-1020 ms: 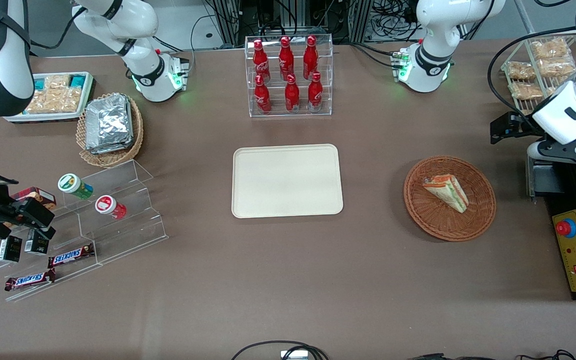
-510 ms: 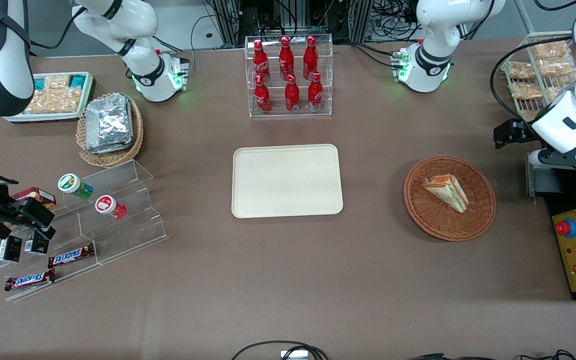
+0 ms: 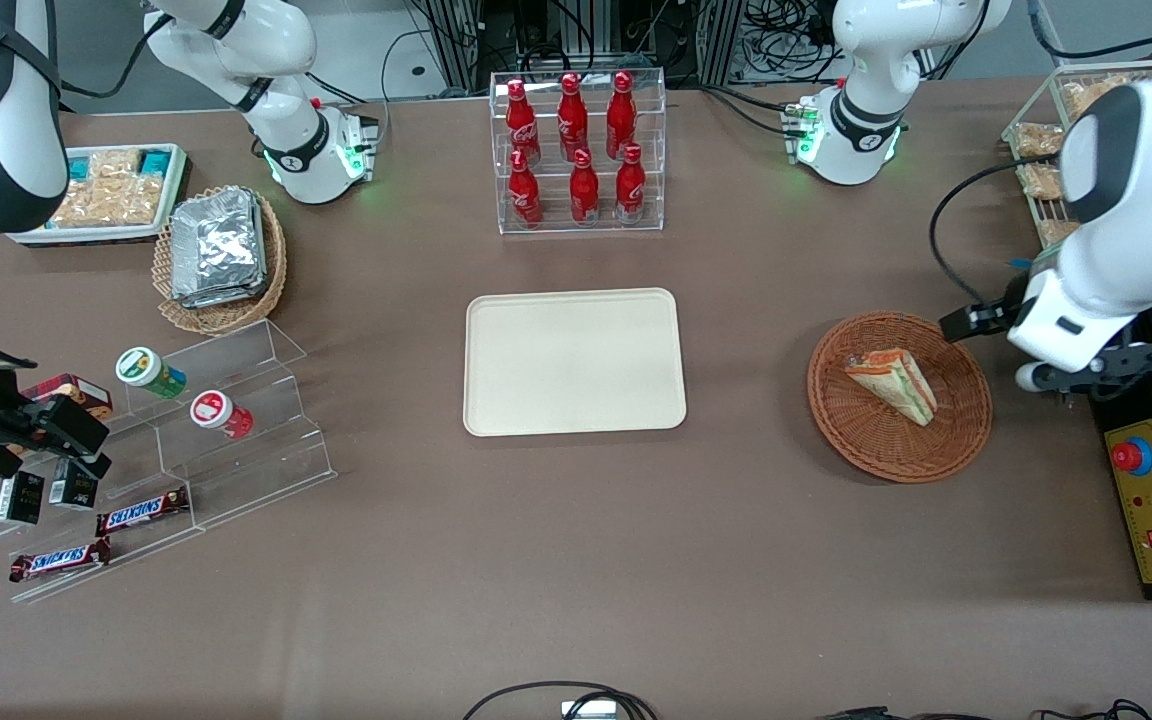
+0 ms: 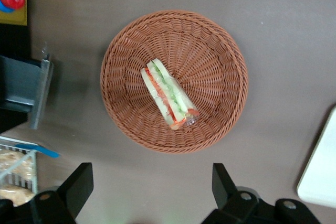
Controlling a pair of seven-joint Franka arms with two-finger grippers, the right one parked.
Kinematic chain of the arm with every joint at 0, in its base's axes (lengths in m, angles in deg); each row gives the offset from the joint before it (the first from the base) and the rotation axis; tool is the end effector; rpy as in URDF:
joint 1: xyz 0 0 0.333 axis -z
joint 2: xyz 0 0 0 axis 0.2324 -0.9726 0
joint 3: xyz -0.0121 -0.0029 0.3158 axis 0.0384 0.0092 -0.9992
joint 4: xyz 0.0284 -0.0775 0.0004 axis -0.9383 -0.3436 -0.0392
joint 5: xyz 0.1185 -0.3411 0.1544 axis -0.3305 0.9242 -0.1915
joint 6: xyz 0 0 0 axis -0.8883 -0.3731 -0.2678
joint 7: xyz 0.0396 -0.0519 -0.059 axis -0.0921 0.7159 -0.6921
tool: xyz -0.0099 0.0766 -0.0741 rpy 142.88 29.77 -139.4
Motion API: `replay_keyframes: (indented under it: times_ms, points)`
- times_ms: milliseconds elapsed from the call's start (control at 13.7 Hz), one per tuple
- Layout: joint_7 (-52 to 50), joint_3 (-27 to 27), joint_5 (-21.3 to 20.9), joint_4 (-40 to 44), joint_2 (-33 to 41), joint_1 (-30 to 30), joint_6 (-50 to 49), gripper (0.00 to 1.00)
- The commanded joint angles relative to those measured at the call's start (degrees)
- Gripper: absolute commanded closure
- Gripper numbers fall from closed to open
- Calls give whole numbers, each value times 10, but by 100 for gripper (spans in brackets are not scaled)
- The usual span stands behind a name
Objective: Place sandwich from basket to tray
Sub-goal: 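Move the left gripper over the sandwich in the wicker basket, then lower the left gripper and close it on the wrapped sandwich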
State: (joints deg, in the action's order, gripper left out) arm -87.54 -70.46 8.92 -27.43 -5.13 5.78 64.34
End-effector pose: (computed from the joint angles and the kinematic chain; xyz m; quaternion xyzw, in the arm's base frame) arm 0.5528 -0.0411 0.4733 -0.9889 -0.1113 0.0834 0.0524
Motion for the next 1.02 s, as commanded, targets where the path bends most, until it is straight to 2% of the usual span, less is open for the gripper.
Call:
replay_keyframes:
  times_ms: [0, 510, 947]
  points:
    - [-91, -1, -1, -63, 13, 8, 64, 0]
    - [-254, 0, -4, -192, 5, 13, 234, 0]
    - [-331, -1, -14, -211, -35, 12, 295, 0]
